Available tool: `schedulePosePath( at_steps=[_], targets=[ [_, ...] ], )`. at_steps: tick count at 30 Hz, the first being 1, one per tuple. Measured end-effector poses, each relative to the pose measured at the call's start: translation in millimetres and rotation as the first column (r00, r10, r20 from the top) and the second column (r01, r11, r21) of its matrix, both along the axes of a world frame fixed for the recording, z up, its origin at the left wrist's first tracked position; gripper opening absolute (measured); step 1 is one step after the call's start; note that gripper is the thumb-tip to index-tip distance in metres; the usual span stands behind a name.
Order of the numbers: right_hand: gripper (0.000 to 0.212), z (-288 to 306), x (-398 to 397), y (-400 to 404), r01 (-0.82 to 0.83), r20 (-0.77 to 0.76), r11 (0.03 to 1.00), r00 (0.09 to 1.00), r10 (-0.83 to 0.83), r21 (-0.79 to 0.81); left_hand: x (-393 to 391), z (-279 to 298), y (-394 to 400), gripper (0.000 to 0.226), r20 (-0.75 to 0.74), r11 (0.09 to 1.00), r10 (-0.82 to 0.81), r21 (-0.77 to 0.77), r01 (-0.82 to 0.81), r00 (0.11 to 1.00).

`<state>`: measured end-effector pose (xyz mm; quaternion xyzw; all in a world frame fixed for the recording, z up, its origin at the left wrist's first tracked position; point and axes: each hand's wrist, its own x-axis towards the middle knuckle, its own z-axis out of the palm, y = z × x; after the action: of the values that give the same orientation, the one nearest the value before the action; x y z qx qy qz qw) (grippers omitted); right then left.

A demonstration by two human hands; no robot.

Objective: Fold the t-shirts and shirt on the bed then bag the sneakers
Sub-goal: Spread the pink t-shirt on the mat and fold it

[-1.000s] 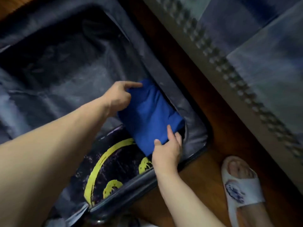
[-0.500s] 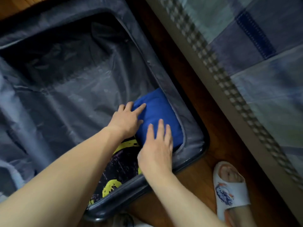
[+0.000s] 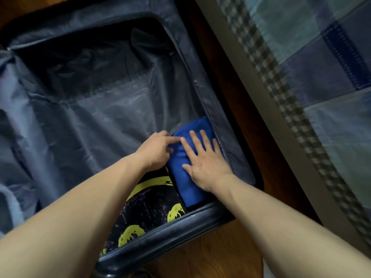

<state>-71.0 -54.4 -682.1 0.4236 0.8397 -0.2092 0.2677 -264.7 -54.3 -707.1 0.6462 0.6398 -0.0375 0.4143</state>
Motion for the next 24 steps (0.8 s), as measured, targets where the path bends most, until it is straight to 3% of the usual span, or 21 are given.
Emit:
schedulePosePath(
  at_steps=[3,5,8,10,13,15,18,21,24],
  targets=[
    [0.076,-15.5,5.4,6.1,0.029,0.133,0.988,0.991,-0.009,-0.149,3.7,10.2,-5.1,0.059,-0.347,0.997,-0.031,0.051,0.052,0.938],
    [0.077,-9.5,0.4,17.5,0.054,0.095,0.986,0.995,-0.039,-0.159,16.0,24.6,-17.1,0.072,-0.444,0.994,0.095,-0.005,-0.108,0.891],
    [0.074,35.6,-9.4,15.0,0.093,-0.221,0.996,0.971,-0.088,0.012,34.2,69.5,-43.6,0.077,-0.341,0.912,0.341,-0.105,-0.396,0.876],
    [0.068,90.0,-8.7,-8.7,0.178,-0.437,0.983,0.888,-0.146,0.034,41.2,109.1,-66.6,0.070,-0.331,0.922,0.345,-0.056,-0.383,0.878],
    [0.063,193.6,13.1,-44.3,0.318,-0.596,0.947,0.752,-0.280,-0.044,56.3,177.0,-84.5,0.057,-0.284,0.931,0.304,-0.113,-0.347,0.909],
    [0.057,276.3,38.6,-49.0,0.388,-0.642,0.920,0.690,-0.334,-0.062,73.9,236.3,-75.1,0.041,-0.191,0.916,0.328,-0.174,-0.361,0.925],
    [0.047,394.9,91.4,-31.9,0.504,-0.669,0.863,0.630,-0.394,-0.033,110.5,356.2,-43.5,0.036,-0.070,0.916,0.342,-0.196,-0.350,0.937],
    [0.036,483.0,157.8,-4.4,0.687,-0.659,0.726,0.532,-0.531,-0.031,147.3,477.6,-14.7,0.036,0.064,0.905,0.415,-0.130,-0.405,0.908],
    [0.031,533.7,222.0,23.3,0.745,-0.521,0.666,0.554,-0.649,-0.036,167.2,553.3,12.1,0.030,0.117,0.897,0.442,-0.043,-0.441,0.889]
  ],
)
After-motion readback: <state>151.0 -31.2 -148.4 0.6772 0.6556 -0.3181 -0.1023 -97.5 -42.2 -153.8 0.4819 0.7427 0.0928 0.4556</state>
